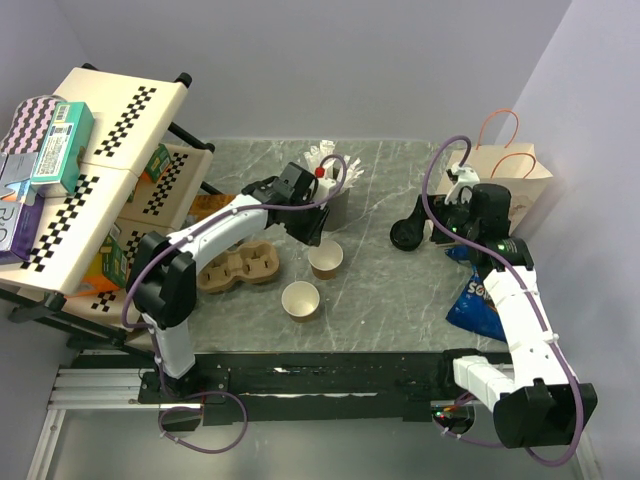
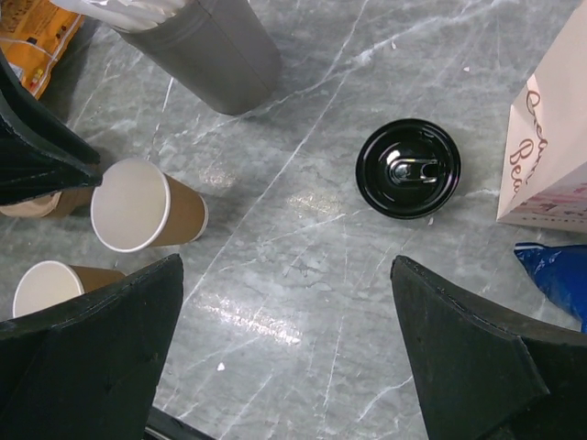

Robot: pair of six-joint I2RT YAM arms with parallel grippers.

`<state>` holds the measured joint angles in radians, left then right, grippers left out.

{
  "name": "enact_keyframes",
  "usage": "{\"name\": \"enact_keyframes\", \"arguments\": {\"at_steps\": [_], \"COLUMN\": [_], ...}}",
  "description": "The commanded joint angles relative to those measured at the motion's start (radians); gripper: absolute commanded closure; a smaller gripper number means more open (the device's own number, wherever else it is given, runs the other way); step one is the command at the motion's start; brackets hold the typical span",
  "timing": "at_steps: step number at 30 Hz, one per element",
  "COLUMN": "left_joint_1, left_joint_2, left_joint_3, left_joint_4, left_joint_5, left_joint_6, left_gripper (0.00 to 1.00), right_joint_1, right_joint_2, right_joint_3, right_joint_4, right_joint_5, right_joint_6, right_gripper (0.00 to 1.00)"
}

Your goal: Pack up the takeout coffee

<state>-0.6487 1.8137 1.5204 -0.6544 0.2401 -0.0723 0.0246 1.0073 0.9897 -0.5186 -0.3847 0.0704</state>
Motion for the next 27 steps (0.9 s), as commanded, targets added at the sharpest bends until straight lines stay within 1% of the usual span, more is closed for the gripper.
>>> {"name": "enact_keyframes", "arguments": {"at_steps": [1, 13, 17, 19, 22, 23, 24, 27], "left_joint_1": [-0.003, -0.003, -0.003, -0.003, -0.003, -0.003, -0.003, 0.000], "left_joint_2": [0.010, 0.036, 0.038, 0.036, 0.036, 0.035, 0.035, 0.026], "left_joint_3": [-0.002, -0.023, -0.020, -0.022, -0.022, -0.023, -0.025, -0.028], "left_joint_4": [0.027, 0.025, 0.024, 0.024, 0.022, 0.022, 0.022, 0.019], "left_joint_5": [0.014, 0.008, 0.008, 0.008, 0.011, 0.010, 0.005, -0.002], "left_joint_6": [-0.018, -0.007, -0.003, -0.003, -0.001, 0.000, 0.002, 0.008], "left_gripper": [0.65, 0.69, 0.76, 0.76, 0.82, 0.86, 0.88, 0.94], "right_joint_1": [-0.012, -0.020, -0.020, -0.020, -0.020, -0.020, -0.046, -0.046], "right_joint_2": [-0.027, -0.030, -0.032, -0.033, -0.033, -0.033, -0.033, -0.033], "right_joint_3": [-0.013, -0.025, -0.029, -0.031, -0.036, -0.037, -0.037, -0.040], "right_joint_4": [0.022, 0.031, 0.031, 0.032, 0.035, 0.035, 0.035, 0.037], "right_joint_5": [-0.010, -0.017, -0.022, -0.022, -0.023, -0.023, -0.023, -0.025], "right_joint_6": [0.017, 0.026, 0.032, 0.031, 0.034, 0.035, 0.034, 0.035], "right_gripper": [0.00, 0.00, 0.00, 0.00, 0.00, 0.00, 0.00, 0.00]}}
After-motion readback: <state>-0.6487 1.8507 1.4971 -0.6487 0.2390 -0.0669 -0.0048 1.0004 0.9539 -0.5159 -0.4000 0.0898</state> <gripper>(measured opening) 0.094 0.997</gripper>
